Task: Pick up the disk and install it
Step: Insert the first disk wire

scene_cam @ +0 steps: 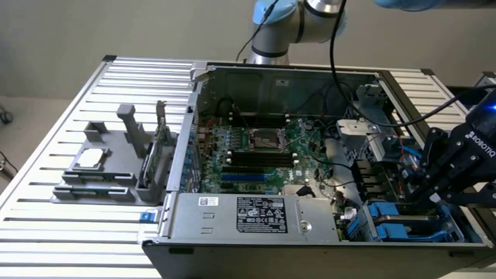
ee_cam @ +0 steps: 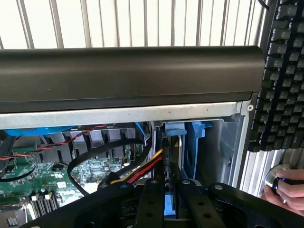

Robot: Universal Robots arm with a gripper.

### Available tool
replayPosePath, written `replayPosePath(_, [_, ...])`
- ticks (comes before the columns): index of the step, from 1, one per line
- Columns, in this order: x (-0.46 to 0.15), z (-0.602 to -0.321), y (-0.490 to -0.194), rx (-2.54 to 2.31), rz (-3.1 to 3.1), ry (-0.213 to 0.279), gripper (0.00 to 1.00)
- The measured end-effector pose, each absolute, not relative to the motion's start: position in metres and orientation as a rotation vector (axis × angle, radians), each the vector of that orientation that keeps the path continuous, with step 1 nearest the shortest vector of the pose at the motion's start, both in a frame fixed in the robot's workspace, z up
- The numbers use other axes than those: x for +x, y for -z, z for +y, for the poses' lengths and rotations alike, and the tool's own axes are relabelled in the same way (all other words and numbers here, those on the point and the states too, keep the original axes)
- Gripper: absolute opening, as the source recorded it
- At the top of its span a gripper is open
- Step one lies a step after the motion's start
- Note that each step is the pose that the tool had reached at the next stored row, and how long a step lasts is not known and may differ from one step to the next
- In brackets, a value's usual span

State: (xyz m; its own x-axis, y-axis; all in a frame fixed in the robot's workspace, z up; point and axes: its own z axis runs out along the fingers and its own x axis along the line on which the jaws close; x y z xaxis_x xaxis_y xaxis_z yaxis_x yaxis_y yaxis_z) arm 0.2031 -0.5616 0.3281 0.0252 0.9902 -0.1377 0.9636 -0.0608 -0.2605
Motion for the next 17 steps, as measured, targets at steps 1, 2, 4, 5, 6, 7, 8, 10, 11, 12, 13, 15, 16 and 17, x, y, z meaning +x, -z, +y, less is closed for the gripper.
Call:
replayPosePath(1, [0.2033,-0.5617,-0.3279,-2.18,-2.086,-0.431,0.16])
replayPosePath(2, [0.2034,-0.5617,-0.3276,-2.18,-2.086,-0.431,0.16])
replayPosePath(4, [0.2036,-0.5617,-0.3269,-2.179,-2.085,-0.432,0.16])
replayPosePath(5, [0.2037,-0.5617,-0.3266,-2.179,-2.085,-0.432,0.16])
replayPosePath(6, [0.2037,-0.5617,-0.3263,-2.179,-2.085,-0.433,0.16])
replayPosePath(7, [0.2038,-0.5617,-0.3262,-2.178,-2.085,-0.434,0.16])
replayPosePath(8, [0.2038,-0.5617,-0.3261,-2.178,-2.085,-0.434,0.16])
replayPosePath(10, [0.204,-0.5617,-0.3259,-2.178,-2.084,-0.434,0.16])
replayPosePath(11, [0.204,-0.5617,-0.3258,-2.177,-2.084,-0.435,0.16])
replayPosePath(12, [0.204,-0.5617,-0.3258,-2.177,-2.084,-0.435,0.16])
replayPosePath(13, [0.204,-0.5617,-0.3258,-2.177,-2.084,-0.435,0.16])
replayPosePath(15, [0.204,-0.5617,-0.3258,-2.177,-2.084,-0.436,0.16])
replayPosePath(16, [0.2042,-0.5616,-0.3254,-2.176,-2.084,-0.435,0.16])
replayPosePath(17, [0.2042,-0.5617,-0.3253,-2.175,-2.083,-0.435,0.18])
